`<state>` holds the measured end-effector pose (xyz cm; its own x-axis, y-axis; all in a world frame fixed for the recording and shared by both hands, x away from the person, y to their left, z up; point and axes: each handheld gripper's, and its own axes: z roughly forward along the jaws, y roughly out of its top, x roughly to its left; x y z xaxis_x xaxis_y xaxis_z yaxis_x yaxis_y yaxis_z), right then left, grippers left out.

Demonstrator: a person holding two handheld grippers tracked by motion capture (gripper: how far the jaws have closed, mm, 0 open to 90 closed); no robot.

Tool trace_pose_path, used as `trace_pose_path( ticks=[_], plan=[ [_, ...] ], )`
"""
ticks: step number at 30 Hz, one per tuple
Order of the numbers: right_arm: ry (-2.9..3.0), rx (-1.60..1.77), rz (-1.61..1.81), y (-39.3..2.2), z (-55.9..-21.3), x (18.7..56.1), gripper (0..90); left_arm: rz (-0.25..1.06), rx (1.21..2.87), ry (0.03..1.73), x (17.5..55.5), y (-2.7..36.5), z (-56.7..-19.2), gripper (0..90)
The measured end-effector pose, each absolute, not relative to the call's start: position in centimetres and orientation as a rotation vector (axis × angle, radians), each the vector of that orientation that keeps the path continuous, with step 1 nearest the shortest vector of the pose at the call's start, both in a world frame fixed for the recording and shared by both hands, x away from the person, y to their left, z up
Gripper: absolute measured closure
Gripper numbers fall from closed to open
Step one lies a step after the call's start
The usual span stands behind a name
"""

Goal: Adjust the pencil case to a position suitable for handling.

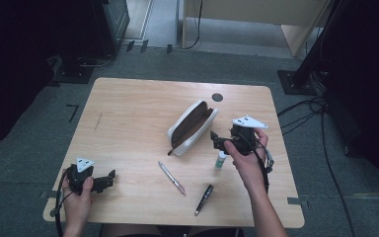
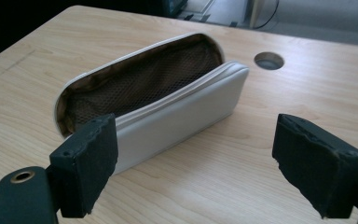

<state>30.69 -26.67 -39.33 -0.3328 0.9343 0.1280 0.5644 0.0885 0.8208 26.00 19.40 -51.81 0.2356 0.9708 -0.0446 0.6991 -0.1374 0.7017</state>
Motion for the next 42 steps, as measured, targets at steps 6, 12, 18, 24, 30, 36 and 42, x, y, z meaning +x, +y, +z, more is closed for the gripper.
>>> trace_pose_path(
  ticks=[6, 12, 18, 24, 30, 36, 42],
  plan=[
    [1.968, 1.539, 1.123, -25.5, -39.6, 32.8, 18.1, 0.594, 1.939, 1.522, 26.0, 19.1, -51.9, 0.0],
    [1.968, 1.577, 1.091, -24.1, -39.6, 34.5, 21.1, 0.606, 1.976, 1.499, 26.1, 18.7, -51.9, 0.0],
    [1.955, 1.637, 1.033, -23.2, -40.3, 35.7, 24.8, 0.602, 1.988, 1.485, 26.1, 18.6, -51.9, 0.0],
    [1.941, 1.714, 1.015, -23.0, -41.0, 36.8, 28.4, 0.598, 1.991, 1.478, 26.0, 18.6, -51.9, 0.0],
    [1.935, 1.771, 0.974, -22.4, -41.0, 37.7, 32.1, 0.594, 1.996, 1.469, 26.0, 18.6, -51.9, 0.0],
    [1.948, 1.818, 0.903, -21.7, -41.2, 38.4, 36.9, 0.592, 1.998, 1.464, 26.0, 18.5, -51.9, 0.0],
    [1.929, 1.868, 0.868, -21.5, -41.5, 38.9, 41.6, 0.591, 2.001, 1.459, 26.0, 18.5, -51.9, 0.0]
  ],
)
